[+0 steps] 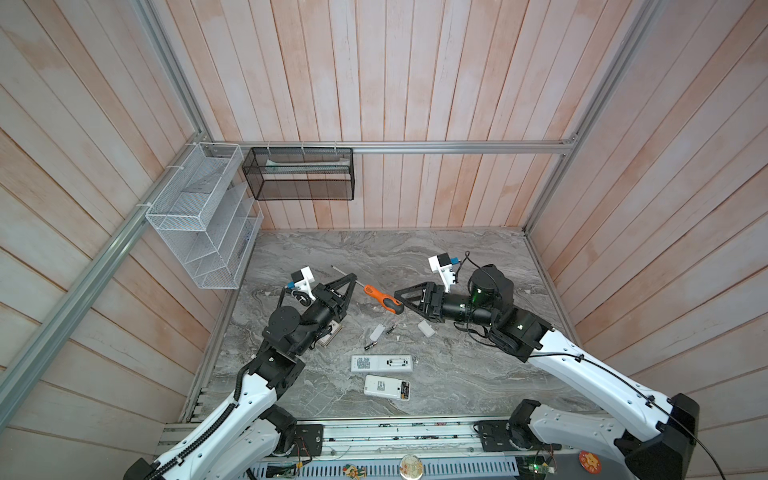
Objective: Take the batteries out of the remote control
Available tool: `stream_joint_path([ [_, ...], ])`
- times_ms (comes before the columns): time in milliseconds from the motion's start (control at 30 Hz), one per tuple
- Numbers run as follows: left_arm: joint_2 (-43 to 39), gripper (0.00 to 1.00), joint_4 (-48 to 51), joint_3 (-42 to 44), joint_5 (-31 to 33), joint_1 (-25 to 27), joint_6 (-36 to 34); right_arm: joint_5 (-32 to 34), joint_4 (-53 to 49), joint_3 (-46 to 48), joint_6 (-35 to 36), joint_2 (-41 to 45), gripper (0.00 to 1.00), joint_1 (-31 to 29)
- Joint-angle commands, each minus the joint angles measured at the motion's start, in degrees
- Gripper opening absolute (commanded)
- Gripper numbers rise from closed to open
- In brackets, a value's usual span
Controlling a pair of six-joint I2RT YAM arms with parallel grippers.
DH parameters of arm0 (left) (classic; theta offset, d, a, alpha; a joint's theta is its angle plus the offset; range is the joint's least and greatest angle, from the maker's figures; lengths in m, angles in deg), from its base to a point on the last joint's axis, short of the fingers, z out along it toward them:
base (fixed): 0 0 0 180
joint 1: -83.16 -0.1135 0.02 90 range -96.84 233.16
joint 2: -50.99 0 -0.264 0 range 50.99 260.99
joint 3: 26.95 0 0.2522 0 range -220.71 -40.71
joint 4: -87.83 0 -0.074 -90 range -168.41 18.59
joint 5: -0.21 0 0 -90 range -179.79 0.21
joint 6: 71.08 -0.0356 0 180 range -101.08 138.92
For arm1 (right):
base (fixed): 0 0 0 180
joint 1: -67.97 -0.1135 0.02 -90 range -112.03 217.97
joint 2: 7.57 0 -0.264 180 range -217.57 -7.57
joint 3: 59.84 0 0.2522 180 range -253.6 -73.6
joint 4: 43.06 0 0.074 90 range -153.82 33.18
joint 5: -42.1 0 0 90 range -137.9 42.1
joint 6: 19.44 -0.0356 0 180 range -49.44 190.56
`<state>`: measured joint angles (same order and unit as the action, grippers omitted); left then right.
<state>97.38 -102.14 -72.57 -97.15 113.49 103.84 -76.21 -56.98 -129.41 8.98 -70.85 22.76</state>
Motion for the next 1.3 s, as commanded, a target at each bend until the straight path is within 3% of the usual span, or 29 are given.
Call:
stream_joint_path([
  [0,-0.56,0.0,-2.06,0.26,4.21,0.77,1.98,1.22,3.5,-1.87,-1.26,-1.82,0.83,-1.23],
  [467,0.34,0.0,0.27,-0.75,7.35,1.67,2.43,1.21,5.31,-7.73,-0.91,-8.59,0.72,-2.95],
  [933,1.12,0.0,-0.4,0.25,7.34,1.67,3.14,-0.06,6.88,-9.4,-1.95,-12.41,0.54,-3.15],
  [1267,0.46,0.0,-0.43,1.14,7.87,1.67,3.58,-0.69,7.46,-8.8,-2.54,-12.74,0.48,-3.14],
])
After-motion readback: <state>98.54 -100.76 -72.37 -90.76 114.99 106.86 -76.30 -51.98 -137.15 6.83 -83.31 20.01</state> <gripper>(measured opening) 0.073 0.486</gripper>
